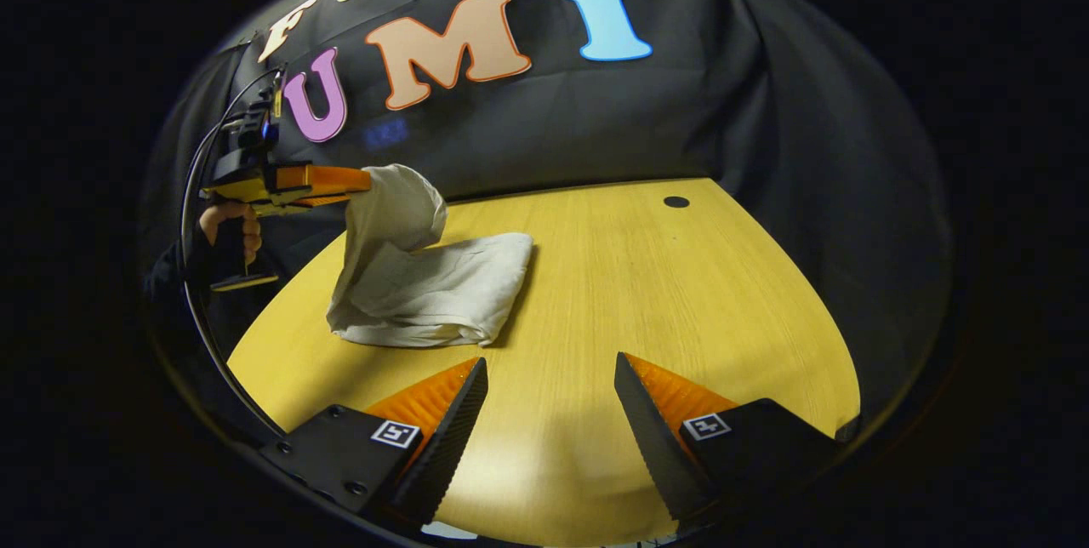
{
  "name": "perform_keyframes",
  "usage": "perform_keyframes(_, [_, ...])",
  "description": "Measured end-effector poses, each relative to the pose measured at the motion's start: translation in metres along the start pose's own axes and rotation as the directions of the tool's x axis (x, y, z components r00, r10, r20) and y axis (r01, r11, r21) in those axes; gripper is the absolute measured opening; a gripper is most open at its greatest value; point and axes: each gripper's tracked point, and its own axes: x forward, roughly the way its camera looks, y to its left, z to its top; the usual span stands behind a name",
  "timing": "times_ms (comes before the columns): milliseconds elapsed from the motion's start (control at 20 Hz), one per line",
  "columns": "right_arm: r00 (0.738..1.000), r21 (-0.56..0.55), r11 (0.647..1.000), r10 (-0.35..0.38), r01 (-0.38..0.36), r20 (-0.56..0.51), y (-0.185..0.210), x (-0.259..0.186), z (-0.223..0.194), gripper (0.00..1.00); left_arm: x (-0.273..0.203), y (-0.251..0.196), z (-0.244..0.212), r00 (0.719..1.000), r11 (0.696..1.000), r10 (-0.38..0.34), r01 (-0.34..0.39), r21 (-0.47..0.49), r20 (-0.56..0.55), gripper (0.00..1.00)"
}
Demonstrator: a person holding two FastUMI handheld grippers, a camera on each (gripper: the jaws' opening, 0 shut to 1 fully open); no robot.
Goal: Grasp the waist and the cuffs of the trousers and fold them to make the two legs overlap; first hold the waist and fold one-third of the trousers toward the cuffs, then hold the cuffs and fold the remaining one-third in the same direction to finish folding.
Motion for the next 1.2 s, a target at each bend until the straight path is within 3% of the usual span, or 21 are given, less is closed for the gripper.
perform_keyframes(250, [1.0,0.014,1.0,-0.021,0.021,-0.005,-0.023,-0.013,-0.012,0.96,0.021,-0.014,-0.074,0.989,0.998,0.005,0.005,0.07,-0.146,0.0])
perform_keyframes(400, [1.0,0.012,1.0,-0.016,0.016,-0.007,-0.029,-0.016,-0.015,0.96,0.03,-0.006,-0.118,0.971,0.992,0.074,-0.048,0.121,-0.225,0.0])
perform_keyframes(650, [1.0,-0.015,1.0,0.026,-0.026,-0.01,-0.026,-0.015,-0.016,0.96,0.032,0.002,-0.151,0.963,0.978,0.149,-0.11,0.176,-0.226,0.0])
perform_keyframes(750, [0.998,-0.023,0.998,0.055,-0.055,-0.002,-0.019,-0.013,-0.009,0.96,0.029,-0.002,-0.141,0.972,0.975,0.161,-0.129,0.183,-0.172,0.14])
perform_keyframes(900, [0.995,-0.039,0.995,0.091,-0.09,0.043,0.0,-0.009,0.015,0.96,0.007,0.001,-0.101,0.973,0.954,0.226,-0.212,0.213,-0.043,1.0])
perform_keyframes(950, [0.993,-0.05,0.994,0.098,-0.095,0.072,0.009,-0.007,0.028,0.96,-0.004,0.005,-0.085,0.968,0.943,0.25,-0.244,0.224,0.001,0.95])
perform_keyframes(1200, [0.956,-0.021,0.995,0.1,-0.098,0.275,0.064,-0.008,0.109,0.96,-0.08,0.026,-0.008,0.926,0.921,0.319,-0.353,0.163,0.202,0.95])
